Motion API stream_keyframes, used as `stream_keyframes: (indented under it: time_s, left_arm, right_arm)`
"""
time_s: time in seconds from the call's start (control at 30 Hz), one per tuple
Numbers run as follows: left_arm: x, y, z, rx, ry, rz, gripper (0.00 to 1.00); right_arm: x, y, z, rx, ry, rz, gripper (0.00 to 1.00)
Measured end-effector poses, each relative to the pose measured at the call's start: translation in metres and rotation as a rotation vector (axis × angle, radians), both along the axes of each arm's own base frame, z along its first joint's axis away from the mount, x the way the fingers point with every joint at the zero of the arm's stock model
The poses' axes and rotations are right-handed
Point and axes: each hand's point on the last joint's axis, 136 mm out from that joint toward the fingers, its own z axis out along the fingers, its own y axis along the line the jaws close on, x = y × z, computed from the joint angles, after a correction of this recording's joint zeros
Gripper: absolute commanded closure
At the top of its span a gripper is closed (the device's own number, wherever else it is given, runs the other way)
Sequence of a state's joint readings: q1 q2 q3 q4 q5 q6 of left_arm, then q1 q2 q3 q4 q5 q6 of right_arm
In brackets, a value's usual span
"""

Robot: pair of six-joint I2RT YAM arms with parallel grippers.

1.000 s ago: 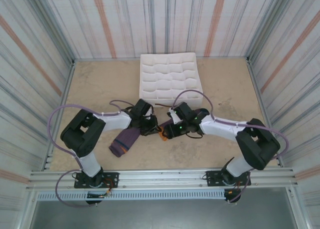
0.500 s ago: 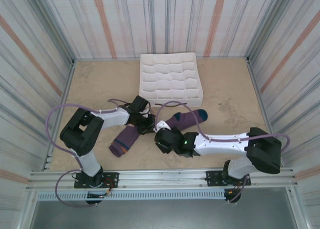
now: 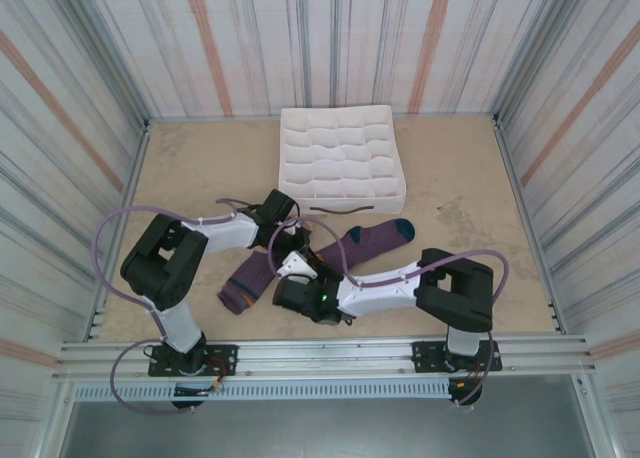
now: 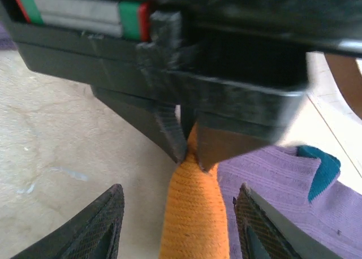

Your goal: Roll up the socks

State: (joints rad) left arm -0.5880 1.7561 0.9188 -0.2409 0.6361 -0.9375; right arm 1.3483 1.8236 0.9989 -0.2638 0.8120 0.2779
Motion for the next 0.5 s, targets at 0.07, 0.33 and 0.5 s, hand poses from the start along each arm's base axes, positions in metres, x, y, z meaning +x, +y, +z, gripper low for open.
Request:
stream_keyframes:
  time_s: [0.07,0.33,0.5]
  left_arm:
    - [0.000,0.000,0.000,0.000,0.000,-0.002,1.00]
    - [-0.001,0.000,0.000,-0.002,0.001,-0.004,1.00]
    - [-0.001,0.000,0.000,-0.001,-0.004,-0.009,1.00]
  right_arm:
    - [0.003,0.000,-0.005,-0.039,-0.013,-0.011,0.45]
    - [0.008,-0.006,-0.016,-0.135,-0.054,-0.051,0.58]
    - [0.010,-0.008,-0.018,-0.159,-0.070,-0.069,0.86]
